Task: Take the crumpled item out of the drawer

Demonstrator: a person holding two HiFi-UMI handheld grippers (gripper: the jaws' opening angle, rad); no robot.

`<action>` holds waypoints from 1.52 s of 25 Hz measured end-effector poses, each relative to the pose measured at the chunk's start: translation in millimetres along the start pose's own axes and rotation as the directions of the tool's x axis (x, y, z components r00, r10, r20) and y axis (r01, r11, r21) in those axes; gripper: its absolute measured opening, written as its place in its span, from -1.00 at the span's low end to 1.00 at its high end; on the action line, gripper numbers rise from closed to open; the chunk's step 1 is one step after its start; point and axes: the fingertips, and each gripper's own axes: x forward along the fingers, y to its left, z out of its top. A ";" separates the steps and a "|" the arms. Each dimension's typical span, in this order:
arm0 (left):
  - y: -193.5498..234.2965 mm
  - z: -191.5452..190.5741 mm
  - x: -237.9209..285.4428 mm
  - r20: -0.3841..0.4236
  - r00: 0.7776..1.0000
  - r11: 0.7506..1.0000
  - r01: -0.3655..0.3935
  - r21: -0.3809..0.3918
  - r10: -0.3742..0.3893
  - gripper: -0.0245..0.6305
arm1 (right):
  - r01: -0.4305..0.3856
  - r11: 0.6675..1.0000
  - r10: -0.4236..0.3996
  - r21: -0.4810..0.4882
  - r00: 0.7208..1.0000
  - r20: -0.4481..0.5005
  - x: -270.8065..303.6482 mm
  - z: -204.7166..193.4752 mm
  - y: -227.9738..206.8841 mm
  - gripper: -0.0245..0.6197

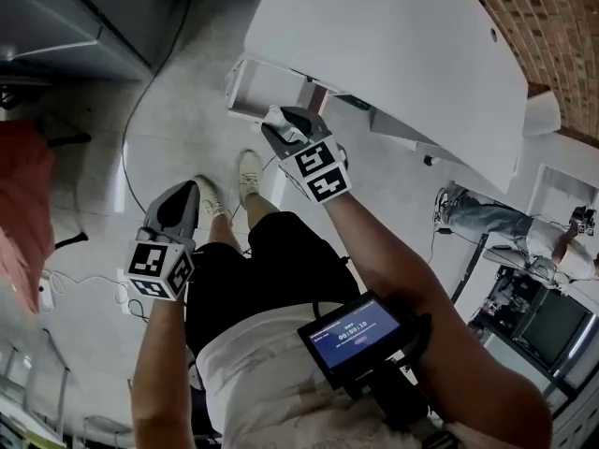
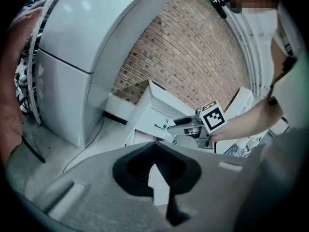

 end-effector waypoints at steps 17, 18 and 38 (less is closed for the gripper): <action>-52.8 74.7 -44.5 0.034 0.999 0.992 0.038 0.119 -0.042 -0.92 | 0.007 1.000 -0.013 0.029 0.979 0.202 -113.5 74.8 5.2 -0.40; -54.4 77.2 -50.4 0.041 0.998 0.991 0.038 0.125 -0.043 -0.92 | 0.008 1.000 -0.015 0.029 0.977 0.213 -120.5 77.4 8.6 -0.40; -96.3 140.3 -95.3 0.117 0.985 0.947 0.086 0.310 -0.128 -0.92 | 0.060 0.994 -0.091 0.086 0.901 0.424 -232.6 127.4 2.0 -0.41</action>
